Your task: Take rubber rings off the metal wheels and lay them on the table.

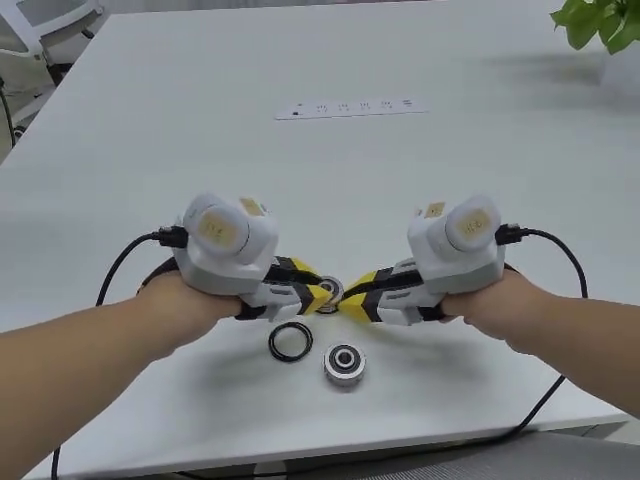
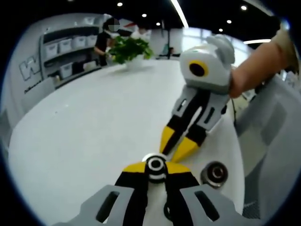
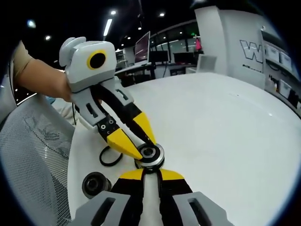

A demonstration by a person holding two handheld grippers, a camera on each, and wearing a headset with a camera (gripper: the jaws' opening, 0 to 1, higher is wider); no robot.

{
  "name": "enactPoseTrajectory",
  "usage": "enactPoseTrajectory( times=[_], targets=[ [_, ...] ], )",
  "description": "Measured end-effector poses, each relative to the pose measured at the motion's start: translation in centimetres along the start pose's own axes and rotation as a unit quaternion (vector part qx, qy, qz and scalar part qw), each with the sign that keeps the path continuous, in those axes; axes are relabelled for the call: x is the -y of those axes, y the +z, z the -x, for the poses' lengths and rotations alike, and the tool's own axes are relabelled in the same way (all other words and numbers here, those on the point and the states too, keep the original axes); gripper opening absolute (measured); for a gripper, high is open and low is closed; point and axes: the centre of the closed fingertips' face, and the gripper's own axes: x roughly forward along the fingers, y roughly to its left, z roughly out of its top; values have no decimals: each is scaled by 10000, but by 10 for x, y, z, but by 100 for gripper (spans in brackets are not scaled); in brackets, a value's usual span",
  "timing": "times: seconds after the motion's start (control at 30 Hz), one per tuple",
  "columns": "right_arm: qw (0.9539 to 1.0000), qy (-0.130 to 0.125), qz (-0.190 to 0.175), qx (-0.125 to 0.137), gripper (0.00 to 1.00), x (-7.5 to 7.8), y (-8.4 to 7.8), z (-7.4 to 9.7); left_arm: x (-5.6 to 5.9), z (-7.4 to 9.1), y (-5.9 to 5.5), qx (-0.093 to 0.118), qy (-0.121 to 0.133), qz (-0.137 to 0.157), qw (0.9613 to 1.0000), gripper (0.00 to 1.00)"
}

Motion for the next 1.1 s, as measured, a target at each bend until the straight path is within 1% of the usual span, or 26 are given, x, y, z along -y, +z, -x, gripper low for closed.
enactPoseTrajectory(
  times=[0.07,0.2,0.3,0.5,0.53,0.63,0.67,0.7,0.8,1.1],
  targets=[
    [10000,-15,-28,-17,6,0,0,0,-1,-1,-1,3,42,-15,10000,14],
    [10000,-49,-33,-78,5,-1,-1,0,0,0,-1,9,95,-24,10000,14],
    [9999,-69,-39,-115,0,-1,-2,1,0,0,-1,20,140,-10,9999,14],
    [9998,-113,-87,-138,0,-1,-2,1,-2,-1,-2,35,202,-43,9998,13],
    [9997,-114,-197,-109,0,-1,-2,1,-2,-1,-2,32,215,-68,9997,13],
    [9994,-123,-310,-54,0,1,-2,2,-2,-1,-2,29,250,-122,9996,13],
    [9992,-101,-386,12,0,0,1,2,-2,-1,-2,34,259,-117,9996,13],
    [9991,-114,-416,-14,0,0,0,3,-2,-1,-2,45,269,-111,9996,13],
    [9987,-109,-505,31,0,1,1,3,-2,-1,-3,29,287,-133,9995,13],
    [9956,-137,-902,223,0,6,3,10,0,-1,-4,0,297,-153,9994,12]
  ],
)
